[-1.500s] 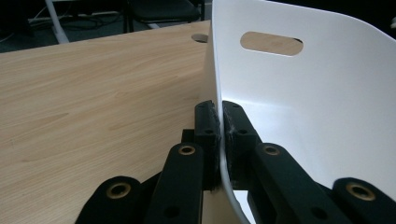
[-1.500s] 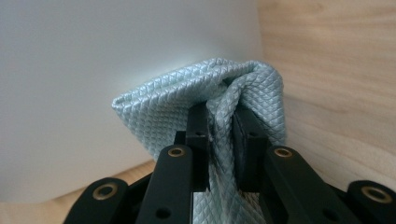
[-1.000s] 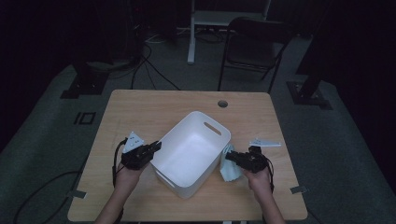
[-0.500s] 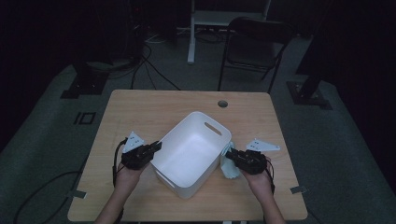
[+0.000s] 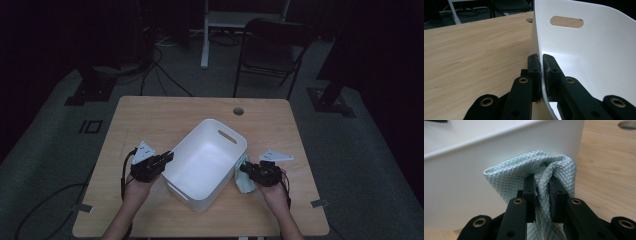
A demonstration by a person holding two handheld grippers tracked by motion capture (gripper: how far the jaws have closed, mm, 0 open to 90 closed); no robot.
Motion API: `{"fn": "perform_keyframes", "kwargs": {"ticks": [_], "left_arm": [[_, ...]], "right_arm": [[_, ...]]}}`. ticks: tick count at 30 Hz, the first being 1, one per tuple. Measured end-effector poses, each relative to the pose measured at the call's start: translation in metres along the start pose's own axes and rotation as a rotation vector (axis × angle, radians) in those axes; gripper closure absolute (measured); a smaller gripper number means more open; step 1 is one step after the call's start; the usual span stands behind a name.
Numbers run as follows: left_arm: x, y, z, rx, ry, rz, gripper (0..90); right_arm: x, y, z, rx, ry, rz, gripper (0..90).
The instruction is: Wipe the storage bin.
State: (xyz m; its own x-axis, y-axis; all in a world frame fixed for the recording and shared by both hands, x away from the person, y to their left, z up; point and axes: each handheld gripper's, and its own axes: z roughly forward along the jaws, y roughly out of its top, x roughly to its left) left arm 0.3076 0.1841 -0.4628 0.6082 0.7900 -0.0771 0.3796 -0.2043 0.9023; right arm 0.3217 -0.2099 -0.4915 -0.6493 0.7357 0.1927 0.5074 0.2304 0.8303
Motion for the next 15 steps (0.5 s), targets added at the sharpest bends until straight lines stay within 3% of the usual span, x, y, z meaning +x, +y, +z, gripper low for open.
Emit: {"fn": "perform_keyframes", "kwargs": {"ticks": [15], "left_arm": [[-0.001,0.0,0.0,0.001,0.008,-0.006,85.4]], "right_arm": [[-0.015,-0.018,0.026,0.099,-0.008,0.059,78.1]]}}
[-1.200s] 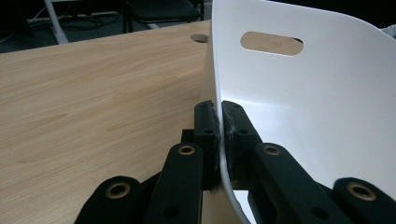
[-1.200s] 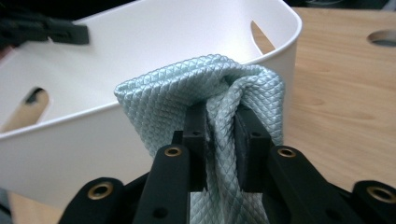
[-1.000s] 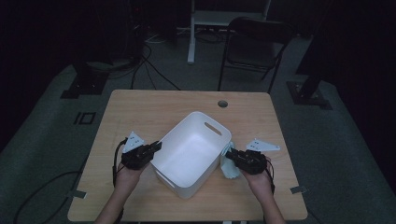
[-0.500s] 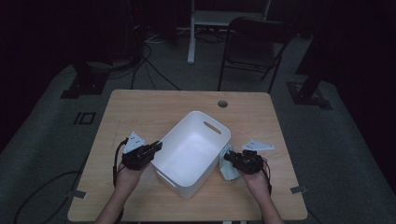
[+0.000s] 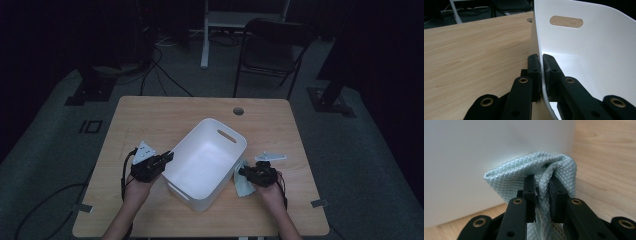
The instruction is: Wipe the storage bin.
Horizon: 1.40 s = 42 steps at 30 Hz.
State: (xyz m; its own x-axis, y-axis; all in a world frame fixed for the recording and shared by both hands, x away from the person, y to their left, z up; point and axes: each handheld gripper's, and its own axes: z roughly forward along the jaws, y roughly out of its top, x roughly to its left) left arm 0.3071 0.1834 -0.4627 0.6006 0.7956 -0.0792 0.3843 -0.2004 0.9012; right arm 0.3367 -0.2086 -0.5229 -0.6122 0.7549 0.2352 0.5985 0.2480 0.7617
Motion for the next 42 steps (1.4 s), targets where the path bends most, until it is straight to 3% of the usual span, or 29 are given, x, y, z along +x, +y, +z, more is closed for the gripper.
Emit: {"fn": "perform_keyframes", "kwargs": {"ticks": [7,16,18,21,28,42], "left_arm": [[-0.001,0.0,0.0,-0.004,0.011,0.006,85.4],[-0.002,0.0,0.0,-0.001,0.012,0.01,85.4],[-0.002,0.0,0.0,-0.001,0.008,0.011,85.4],[-0.002,0.0,0.0,-0.001,0.008,0.012,85.4],[-0.003,0.0,0.001,-0.001,0.012,0.017,85.3],[-0.004,0.0,0.001,-0.002,0.016,0.025,85.0]], "right_arm": [[0.001,0.001,-0.001,0.009,0.018,0.007,78.2],[0.025,0.02,-0.041,-0.151,0.127,-0.03,78.2],[0.029,0.022,-0.042,-0.148,0.107,-0.049,78.2],[0.027,0.02,-0.039,-0.153,0.112,-0.033,78.2],[0.024,0.016,-0.031,-0.118,0.073,-0.043,78.1],[0.014,0.008,-0.013,-0.06,0.047,-0.011,78.0]]}}
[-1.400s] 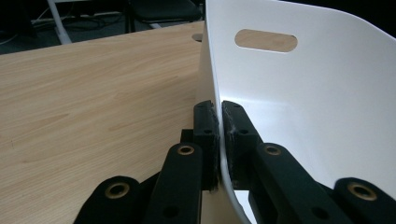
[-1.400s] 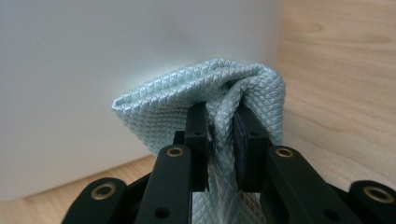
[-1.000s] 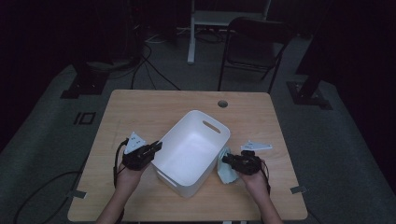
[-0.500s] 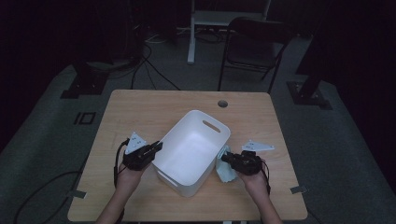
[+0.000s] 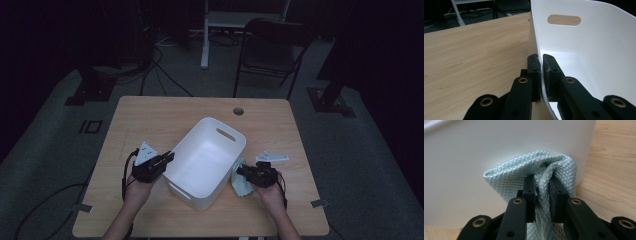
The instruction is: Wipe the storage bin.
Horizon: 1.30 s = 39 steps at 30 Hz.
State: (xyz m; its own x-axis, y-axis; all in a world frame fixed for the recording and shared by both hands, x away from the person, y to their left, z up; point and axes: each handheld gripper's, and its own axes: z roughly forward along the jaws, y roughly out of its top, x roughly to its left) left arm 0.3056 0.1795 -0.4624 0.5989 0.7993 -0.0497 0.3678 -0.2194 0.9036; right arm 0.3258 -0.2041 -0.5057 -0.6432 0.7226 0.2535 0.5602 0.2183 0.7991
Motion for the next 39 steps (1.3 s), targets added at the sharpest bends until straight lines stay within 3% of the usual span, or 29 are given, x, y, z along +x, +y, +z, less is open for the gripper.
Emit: {"fn": "perform_keyframes", "kwargs": {"ticks": [13,20,27,31,39], "left_arm": [[-0.002,-0.001,0.0,-0.01,0.022,-0.017,85.1],[-0.003,0.0,0.0,-0.007,0.036,-0.007,85.1],[-0.004,0.0,0.0,-0.004,0.032,0.0,85.2],[-0.003,0.0,0.0,-0.003,0.027,0.005,85.2],[-0.004,0.0,0.001,-0.004,0.025,0.007,85.1]], "right_arm": [[-0.009,-0.009,0.016,0.074,-0.016,0.039,78.1],[0.006,-0.001,0.0,0.025,0.028,0.003,78.2],[0.024,0.012,-0.023,-0.078,0.105,-0.022,78.1],[0.027,0.013,-0.023,-0.078,0.077,-0.046,78.1],[0.021,0.006,-0.013,-0.05,0.057,-0.021,78.0]]}}
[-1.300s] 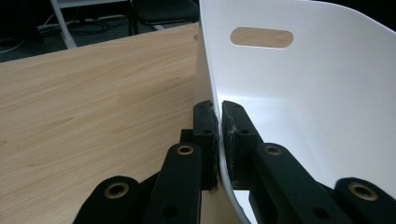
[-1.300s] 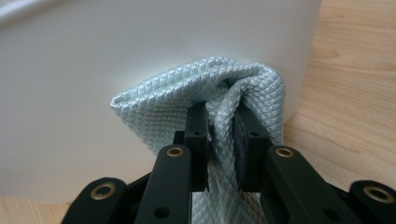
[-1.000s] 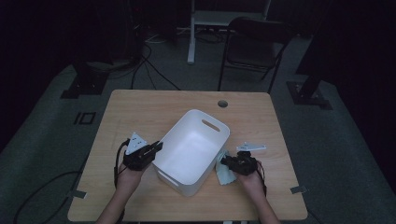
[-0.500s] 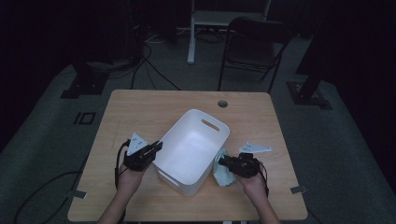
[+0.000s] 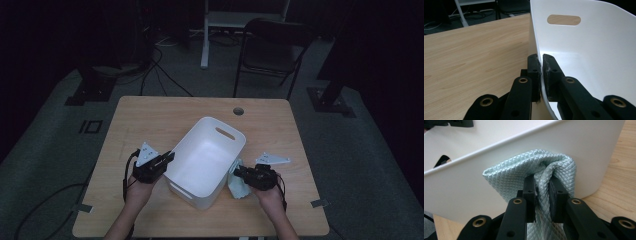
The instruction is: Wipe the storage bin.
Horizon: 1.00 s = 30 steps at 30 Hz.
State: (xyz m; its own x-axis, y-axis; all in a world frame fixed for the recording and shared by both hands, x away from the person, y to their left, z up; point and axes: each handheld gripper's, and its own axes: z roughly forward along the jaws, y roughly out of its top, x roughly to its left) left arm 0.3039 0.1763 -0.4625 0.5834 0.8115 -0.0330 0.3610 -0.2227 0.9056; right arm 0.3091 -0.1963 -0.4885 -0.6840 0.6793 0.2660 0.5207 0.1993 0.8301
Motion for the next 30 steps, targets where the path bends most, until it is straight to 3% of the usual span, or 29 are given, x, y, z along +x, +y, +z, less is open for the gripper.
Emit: {"fn": "perform_keyframes", "kwargs": {"ticks": [12,20,23,27,30], "left_arm": [[-0.001,0.0,0.0,0.001,0.003,0.002,85.0],[-0.001,0.0,0.0,0.002,0.008,0.003,85.0],[-0.001,0.0,0.001,0.0,0.01,0.0,84.7],[-0.001,0.001,0.002,0.001,0.017,0.001,84.7],[-0.002,0.001,0.002,0.001,0.021,0.0,84.9]], "right_arm": [[-0.011,-0.008,0.012,0.049,-0.028,0.024,77.9],[-0.021,-0.022,0.031,0.139,-0.069,0.061,78.0],[-0.025,-0.024,0.034,0.142,-0.059,0.093,78.0],[-0.019,-0.021,0.029,0.132,-0.064,0.076,78.0],[-0.011,-0.014,0.016,0.082,-0.038,0.055,78.1]]}}
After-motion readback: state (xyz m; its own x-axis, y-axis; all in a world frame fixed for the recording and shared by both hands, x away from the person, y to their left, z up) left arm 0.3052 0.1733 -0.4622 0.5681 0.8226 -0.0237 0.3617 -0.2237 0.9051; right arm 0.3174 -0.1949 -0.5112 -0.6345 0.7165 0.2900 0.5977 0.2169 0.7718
